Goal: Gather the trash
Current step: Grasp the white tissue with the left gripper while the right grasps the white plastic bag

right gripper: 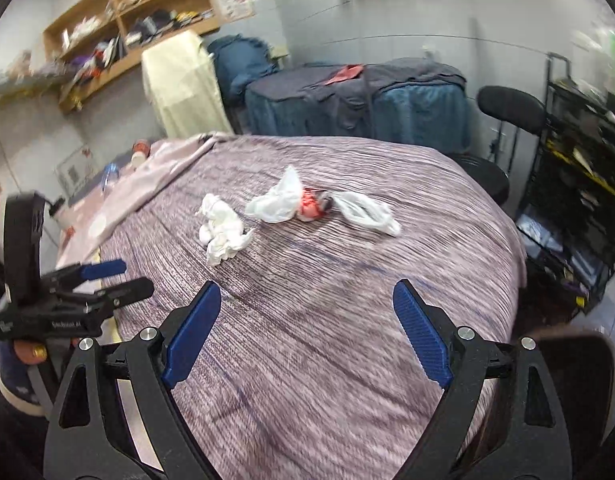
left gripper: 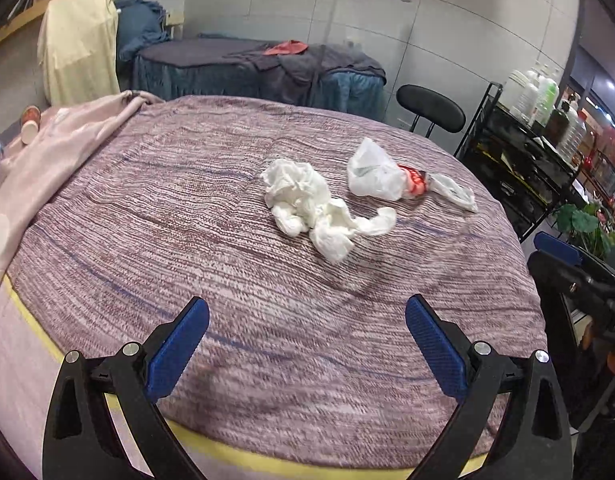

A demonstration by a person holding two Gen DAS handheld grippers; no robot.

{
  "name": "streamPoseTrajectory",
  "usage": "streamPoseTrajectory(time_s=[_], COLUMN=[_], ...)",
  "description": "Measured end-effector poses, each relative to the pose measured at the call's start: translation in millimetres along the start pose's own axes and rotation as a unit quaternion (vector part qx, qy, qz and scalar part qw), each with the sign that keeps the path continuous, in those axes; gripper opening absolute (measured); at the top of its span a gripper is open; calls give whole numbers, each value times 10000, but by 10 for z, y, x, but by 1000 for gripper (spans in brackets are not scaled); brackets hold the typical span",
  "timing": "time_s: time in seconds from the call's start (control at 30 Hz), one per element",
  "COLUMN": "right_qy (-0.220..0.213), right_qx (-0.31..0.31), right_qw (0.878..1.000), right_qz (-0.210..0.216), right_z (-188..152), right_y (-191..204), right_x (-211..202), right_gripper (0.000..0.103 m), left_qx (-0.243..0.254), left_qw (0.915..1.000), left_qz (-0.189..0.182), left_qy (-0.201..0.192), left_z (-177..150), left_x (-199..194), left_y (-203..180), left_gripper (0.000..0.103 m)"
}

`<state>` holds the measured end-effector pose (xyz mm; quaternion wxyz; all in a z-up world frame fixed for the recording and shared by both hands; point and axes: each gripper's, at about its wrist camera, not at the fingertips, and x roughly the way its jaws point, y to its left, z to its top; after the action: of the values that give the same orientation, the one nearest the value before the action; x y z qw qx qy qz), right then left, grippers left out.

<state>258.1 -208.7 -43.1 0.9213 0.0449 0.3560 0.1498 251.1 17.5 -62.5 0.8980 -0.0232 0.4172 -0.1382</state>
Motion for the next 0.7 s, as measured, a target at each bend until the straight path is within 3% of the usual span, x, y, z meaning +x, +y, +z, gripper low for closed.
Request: streamPoseTrajectory(time_s=[0.23,0.43,0.53,0.6,0.63,0.7], right_qy=[90,340,482,655,725,722], right_qx=[-728,-1015,-1079,-1046,-1002,-949], right_qw=[9968,9931,9921,9917,9919,9927], right_qz=[-325,-486,-426,-361,-288,-204], right_z=[386,624,663,662,658,646], right_y=[117,100,91,78,65,63], right_x=[576,1101,1297,1405,1431,1424], right_gripper=[86,76,70,52,38,34], left_qx=[-28,-120,-244,-259,-253,-212], left_qw=[9995,9979,9973,9973,9976,9983], left_qz=[37,296,282,339,319,196], left_qy=[302,564,640,596,567,502], left_z=[337,517,562,565,569,567], left_x=[445,799,891,904,901,875], left_y=[-34,-19,18,23,23,-15], left_gripper=[97,89,76,64,60,40])
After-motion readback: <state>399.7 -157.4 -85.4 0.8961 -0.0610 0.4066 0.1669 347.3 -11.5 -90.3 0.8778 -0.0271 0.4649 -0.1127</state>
